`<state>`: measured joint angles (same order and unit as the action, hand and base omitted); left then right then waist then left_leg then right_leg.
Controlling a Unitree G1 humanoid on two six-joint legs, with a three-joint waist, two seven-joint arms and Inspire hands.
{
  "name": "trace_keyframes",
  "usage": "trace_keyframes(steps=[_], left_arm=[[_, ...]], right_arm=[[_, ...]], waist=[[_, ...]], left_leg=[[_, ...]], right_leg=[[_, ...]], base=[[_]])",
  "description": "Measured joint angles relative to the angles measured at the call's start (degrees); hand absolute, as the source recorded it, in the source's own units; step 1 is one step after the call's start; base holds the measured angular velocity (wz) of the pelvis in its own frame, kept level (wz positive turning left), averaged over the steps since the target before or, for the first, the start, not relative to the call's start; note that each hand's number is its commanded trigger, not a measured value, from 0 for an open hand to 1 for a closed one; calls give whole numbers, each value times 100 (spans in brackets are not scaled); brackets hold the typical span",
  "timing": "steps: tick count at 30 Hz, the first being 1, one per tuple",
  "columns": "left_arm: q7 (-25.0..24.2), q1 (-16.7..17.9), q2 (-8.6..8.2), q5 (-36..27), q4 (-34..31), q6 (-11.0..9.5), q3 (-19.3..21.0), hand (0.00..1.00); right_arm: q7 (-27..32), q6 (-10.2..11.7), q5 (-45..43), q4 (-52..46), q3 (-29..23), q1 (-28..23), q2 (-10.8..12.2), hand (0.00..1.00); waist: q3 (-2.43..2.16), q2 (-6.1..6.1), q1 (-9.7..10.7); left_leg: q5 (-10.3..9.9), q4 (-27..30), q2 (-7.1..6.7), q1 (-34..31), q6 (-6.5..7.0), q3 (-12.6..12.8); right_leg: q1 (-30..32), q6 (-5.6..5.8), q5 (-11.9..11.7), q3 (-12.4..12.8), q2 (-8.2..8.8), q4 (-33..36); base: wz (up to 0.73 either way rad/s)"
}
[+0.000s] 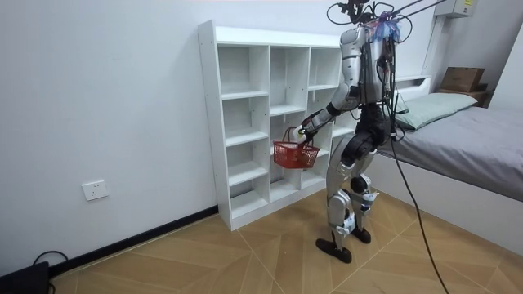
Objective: Collect fruits from the closet
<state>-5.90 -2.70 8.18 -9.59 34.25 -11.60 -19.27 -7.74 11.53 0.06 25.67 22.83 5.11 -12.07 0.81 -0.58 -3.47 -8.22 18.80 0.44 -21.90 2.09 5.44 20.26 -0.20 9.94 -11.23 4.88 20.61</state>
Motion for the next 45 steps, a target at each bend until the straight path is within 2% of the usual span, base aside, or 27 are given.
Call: trace_keyframes(steps=[11,18,24,28,29,30,31,33,34,36,45], left_arm=[[-152,131,73,-36,-206,7,1,100],[-238,309,110,-357,-391,40,-4,100],[-382,318,139,-778,-392,41,-17,100],[-397,318,152,-841,-439,41,-35,100],[-401,318,154,-864,-464,41,-37,100],[-420,319,157,-889,-486,41,-38,100],[-427,319,160,-889,-501,41,-39,100],[-437,322,161,-890,-535,41,-44,100],[-441,324,161,-891,-545,41,-42,100],[-491,326,161,-891,-567,41,-41,100],[-837,330,176,-1120,-766,39,-62,100]], right_arm=[[4,1,-8,-200,-64,-170,-11,100],[-127,6,204,-202,-119,-201,-16,100],[-178,44,372,-202,-160,-196,-13,100],[-168,51,483,-199,-162,-196,-17,100],[-165,71,517,-199,-164,-197,-29,73],[-165,103,562,-199,-166,-196,-42,59],[-165,109,606,-199,-167,-194,-50,38],[-160,111,675,-199,-172,-197,-68,9],[-160,112,680,-199,-175,-198,-69,0],[-161,135,741,-199,-198,-198,-75,0],[-162,150,873,-183,-259,-198,-191,0]], waist=[[-3,3,5],[-5,1,47],[-4,2,134],[-2,6,161],[-3,11,159],[-3,20,158],[-2,28,158],[-2,66,160],[-3,75,157],[-13,106,154],[-10,125,141]], left_leg=[[0,-13,1,28,0,1],[0,-17,4,55,0,12],[0,-14,6,48,0,18],[0,-16,8,44,0,24],[-1,-15,8,43,-1,33],[-1,-15,9,42,-1,34],[-1,-15,9,40,-1,34],[-1,-17,8,35,-1,35],[-1,-19,9,35,-1,35],[-1,-37,22,35,-1,44],[0,-90,29,63,-3,70]], right_leg=[[-18,-1,-1,6,1,-4],[-31,-2,-2,29,9,0],[-28,-2,-2,38,6,-3],[-25,-2,-3,26,0,-12],[-25,-2,-3,28,0,-12],[-24,-3,-3,26,0,-13],[-24,-3,-3,24,-1,-15],[-21,-2,-3,22,-3,-23],[-21,-3,-4,22,-6,-28],[-31,-7,-29,23,-24,-92],[-31,-9,-40,41,-28,-105]], base=[[0],[0],[0],[0],[0],[0],[0],[0],[0],[-2],[0]])
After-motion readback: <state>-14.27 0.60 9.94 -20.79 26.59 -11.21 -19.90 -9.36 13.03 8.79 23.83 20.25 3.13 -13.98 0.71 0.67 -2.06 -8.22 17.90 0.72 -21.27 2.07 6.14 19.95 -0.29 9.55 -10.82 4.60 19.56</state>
